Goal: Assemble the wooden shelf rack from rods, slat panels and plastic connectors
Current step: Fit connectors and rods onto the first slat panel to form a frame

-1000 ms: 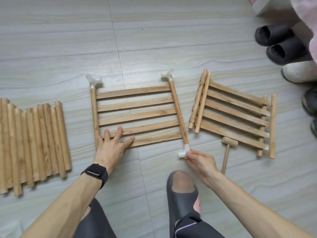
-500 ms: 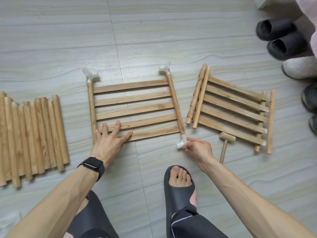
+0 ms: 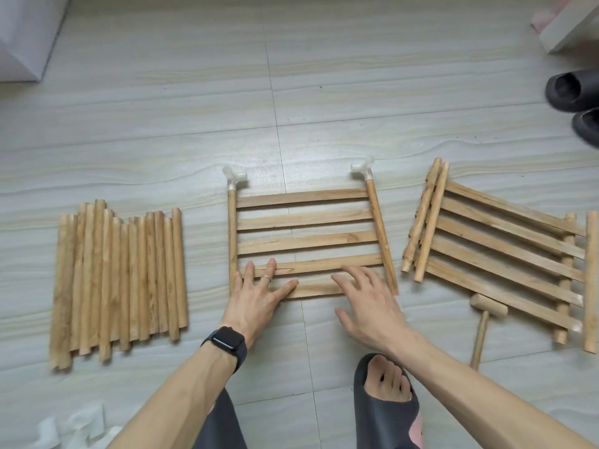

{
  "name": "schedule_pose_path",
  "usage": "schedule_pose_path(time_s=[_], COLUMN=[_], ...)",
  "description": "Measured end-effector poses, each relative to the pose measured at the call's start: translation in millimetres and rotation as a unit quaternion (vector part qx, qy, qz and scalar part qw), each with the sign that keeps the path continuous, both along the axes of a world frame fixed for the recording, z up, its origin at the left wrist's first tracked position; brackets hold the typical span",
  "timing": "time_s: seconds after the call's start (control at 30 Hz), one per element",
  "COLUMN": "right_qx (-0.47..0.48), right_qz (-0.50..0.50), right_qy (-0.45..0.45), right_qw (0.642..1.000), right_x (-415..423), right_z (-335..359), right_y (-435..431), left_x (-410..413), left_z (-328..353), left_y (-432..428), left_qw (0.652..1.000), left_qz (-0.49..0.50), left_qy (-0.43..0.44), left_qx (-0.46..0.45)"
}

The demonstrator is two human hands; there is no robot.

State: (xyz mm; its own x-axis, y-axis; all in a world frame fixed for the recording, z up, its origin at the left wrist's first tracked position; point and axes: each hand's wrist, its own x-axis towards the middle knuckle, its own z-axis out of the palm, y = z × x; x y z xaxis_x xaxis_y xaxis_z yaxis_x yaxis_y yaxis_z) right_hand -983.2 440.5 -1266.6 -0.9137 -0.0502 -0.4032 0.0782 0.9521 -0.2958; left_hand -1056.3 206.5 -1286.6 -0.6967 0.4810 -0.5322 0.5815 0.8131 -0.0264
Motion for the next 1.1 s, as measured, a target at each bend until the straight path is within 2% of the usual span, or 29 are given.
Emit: schedule_pose_path(time_s=[0.1, 0.3, 0.4, 0.47, 0.5, 0.57, 0.63, 0.73, 0.8, 0.83, 0.97, 1.1], right_qx=[0.029, 0.08, 0.109, 0.143, 0.155, 0.162, 0.142, 0.096, 0.085, 0.09, 0.132, 0.137], right_qz=[0.067, 0.098, 0.1, 0.109, 0.114, 0.131, 0.16, 0.186, 0.199, 0.208, 0.232, 0.227], right_qy=[-0.055, -0.075, -0.096, -0.102, -0.098, -0.076, -0.056, -0.065, -0.093, -0.105, -0.119, -0.124], right_qw=[0.996, 0.989, 0.984, 0.978, 0.976, 0.975, 0.975, 0.976, 0.972, 0.968, 0.956, 0.956], right_x=[-13, -10, -13, -19, -22, -29, -38, -55, -63, -64, -63, -63], right_z=[-11, -12, -8, -3, 0, 3, 3, -1, -5, -8, -15, -14], right_y=[-23, -41, -51, -61, -67, -78, -91, -111, -119, -121, -122, -128], left_x=[3, 16, 18, 16, 14, 7, -2, -15, -17, -15, -5, -2], left_z=[2, 2, 6, 13, 18, 24, 27, 29, 29, 27, 13, 6], left_y=[-3, -19, -28, -41, -50, -77, -112, -170, -210, -228, -276, -296], left_qw=[1.0, 1.0, 0.99, 0.962, 0.946, 0.917, 0.876, 0.775, 0.715, 0.698, 0.691, 0.671], left_qz=[0.006, 0.018, 0.081, 0.163, 0.198, 0.272, 0.393, 0.592, 0.675, 0.697, 0.712, 0.731], left_qy=[-0.006, -0.015, -0.064, -0.07, -0.038, 0.054, 0.099, 0.113, 0.108, 0.102, 0.052, 0.056], left_qx=[0.0, 0.017, 0.097, 0.207, 0.253, 0.286, 0.263, 0.192, 0.145, 0.132, 0.11, 0.112])
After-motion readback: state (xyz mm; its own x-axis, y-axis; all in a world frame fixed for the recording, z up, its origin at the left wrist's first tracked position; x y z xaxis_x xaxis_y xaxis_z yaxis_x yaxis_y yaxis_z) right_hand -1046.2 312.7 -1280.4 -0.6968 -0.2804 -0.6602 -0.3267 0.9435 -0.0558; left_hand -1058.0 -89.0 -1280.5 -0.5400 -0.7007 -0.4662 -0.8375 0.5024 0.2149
